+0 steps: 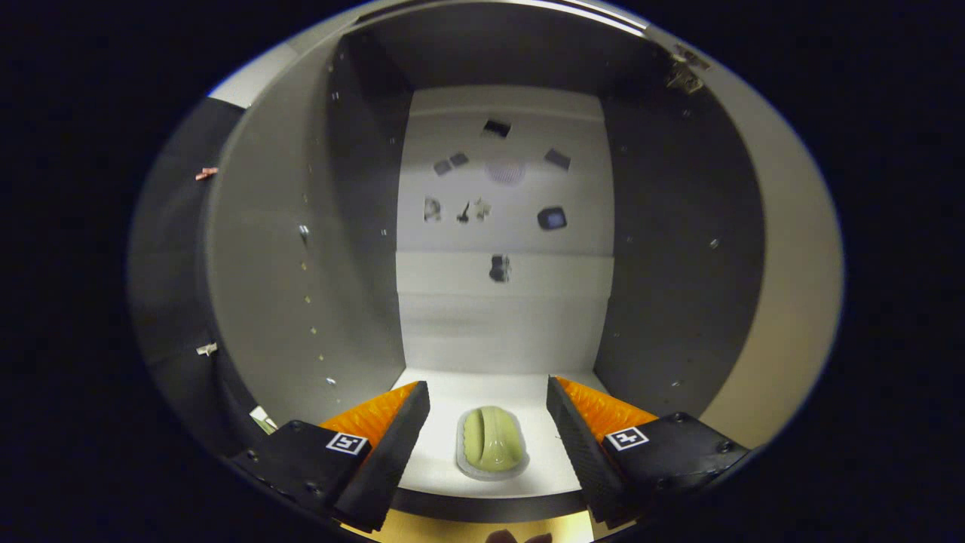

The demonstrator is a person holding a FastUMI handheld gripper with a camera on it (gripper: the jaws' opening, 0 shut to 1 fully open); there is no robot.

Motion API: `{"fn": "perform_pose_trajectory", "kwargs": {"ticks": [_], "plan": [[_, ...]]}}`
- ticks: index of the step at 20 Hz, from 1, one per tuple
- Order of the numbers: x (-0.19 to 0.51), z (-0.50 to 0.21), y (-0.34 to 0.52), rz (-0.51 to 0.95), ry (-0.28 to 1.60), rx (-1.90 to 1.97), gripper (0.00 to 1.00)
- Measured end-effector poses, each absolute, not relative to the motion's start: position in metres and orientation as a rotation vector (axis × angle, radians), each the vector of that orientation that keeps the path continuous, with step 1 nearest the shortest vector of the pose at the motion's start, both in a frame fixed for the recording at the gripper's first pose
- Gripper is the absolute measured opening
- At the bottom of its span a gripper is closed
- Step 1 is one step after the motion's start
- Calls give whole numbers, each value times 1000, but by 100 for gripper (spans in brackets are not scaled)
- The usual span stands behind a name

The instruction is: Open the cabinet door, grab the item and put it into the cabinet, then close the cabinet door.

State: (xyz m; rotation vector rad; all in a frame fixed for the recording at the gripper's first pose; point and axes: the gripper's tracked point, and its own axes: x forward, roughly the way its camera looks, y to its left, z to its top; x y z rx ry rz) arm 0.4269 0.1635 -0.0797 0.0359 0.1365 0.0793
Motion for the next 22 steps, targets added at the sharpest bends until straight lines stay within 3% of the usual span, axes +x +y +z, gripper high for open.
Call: {"fn": "perform_pose_trajectory", "kwargs": {"ticks": [6, 22], "plan": [[342, -16, 140, 59, 2, 59, 98], [113, 30, 69, -29, -114, -17, 98]]}}
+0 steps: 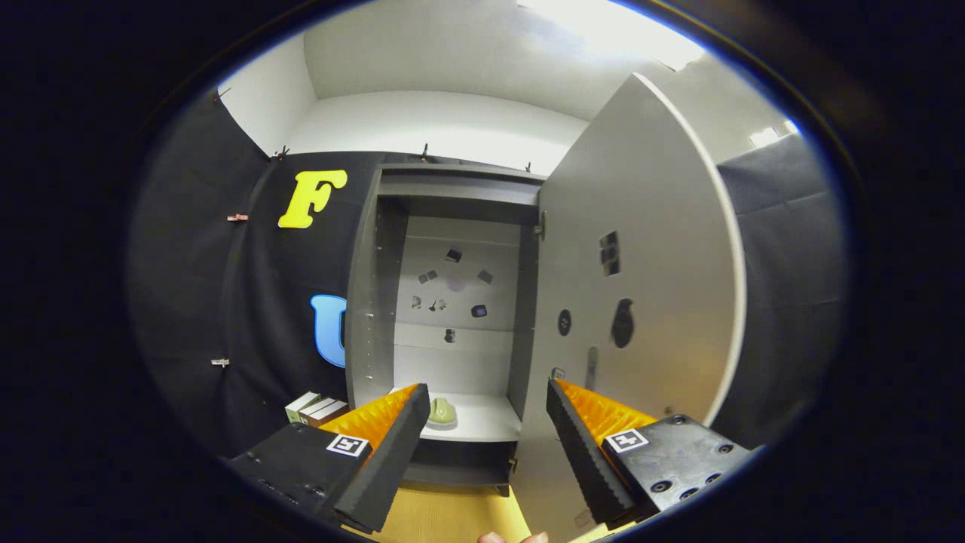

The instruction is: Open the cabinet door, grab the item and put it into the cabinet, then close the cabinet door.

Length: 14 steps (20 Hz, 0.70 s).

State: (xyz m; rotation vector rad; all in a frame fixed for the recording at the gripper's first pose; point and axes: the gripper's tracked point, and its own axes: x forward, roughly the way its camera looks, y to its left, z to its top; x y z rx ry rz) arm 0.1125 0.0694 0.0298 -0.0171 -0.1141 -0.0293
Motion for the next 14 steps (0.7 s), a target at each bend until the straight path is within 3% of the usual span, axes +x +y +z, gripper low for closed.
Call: {"fn": "perform_pose_trajectory", "kwargs": {"ticks": [8, 14], "plan": [[36, 28, -12, -134, -63, 26, 98], [4, 13, -109, -330, -12, 63, 98]]}}
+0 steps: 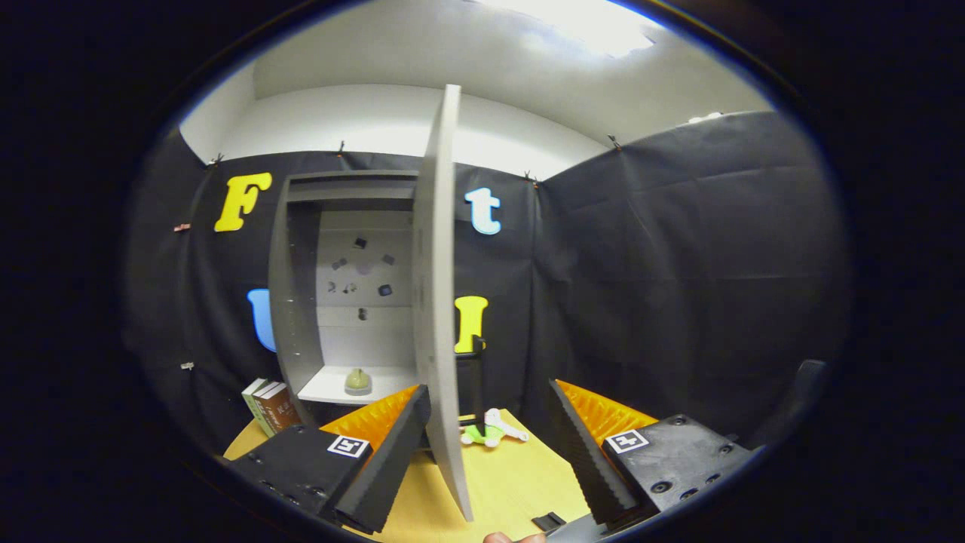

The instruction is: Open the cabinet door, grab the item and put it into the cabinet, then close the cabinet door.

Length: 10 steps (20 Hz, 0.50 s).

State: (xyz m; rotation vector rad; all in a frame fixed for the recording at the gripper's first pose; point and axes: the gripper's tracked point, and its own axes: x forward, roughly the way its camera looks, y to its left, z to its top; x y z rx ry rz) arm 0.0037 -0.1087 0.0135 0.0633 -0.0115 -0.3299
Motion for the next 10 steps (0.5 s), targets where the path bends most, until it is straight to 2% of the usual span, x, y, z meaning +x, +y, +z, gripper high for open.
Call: {"fn": "perform_pose_trajectory", "kwargs": {"ticks": [4, 10], "plan": [[19, -6, -174, -457, 14, 83, 98], [70, -27, -178, -414, 60, 94, 98]]}}
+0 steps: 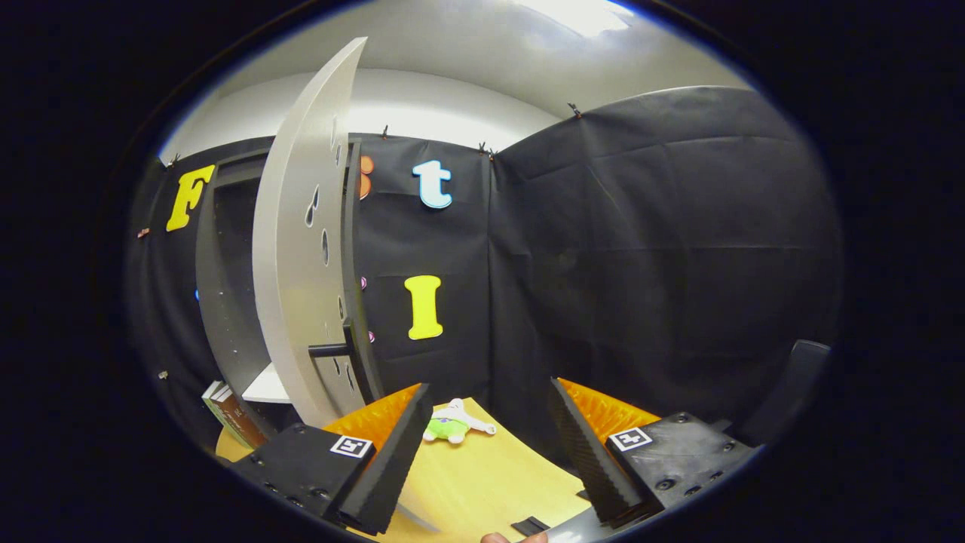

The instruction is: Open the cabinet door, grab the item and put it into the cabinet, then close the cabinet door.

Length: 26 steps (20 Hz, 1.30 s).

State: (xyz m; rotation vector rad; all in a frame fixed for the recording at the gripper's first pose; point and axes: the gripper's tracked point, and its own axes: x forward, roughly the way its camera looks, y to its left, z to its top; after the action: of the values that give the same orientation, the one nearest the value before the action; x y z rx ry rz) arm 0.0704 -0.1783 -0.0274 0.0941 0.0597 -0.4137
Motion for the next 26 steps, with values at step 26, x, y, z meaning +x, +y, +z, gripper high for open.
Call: {"fn": "perform_pose_trajectory", "kwargs": {"ticks": [26], "plan": [[88, -26, -22, -105, 96, 146, 98]]}}
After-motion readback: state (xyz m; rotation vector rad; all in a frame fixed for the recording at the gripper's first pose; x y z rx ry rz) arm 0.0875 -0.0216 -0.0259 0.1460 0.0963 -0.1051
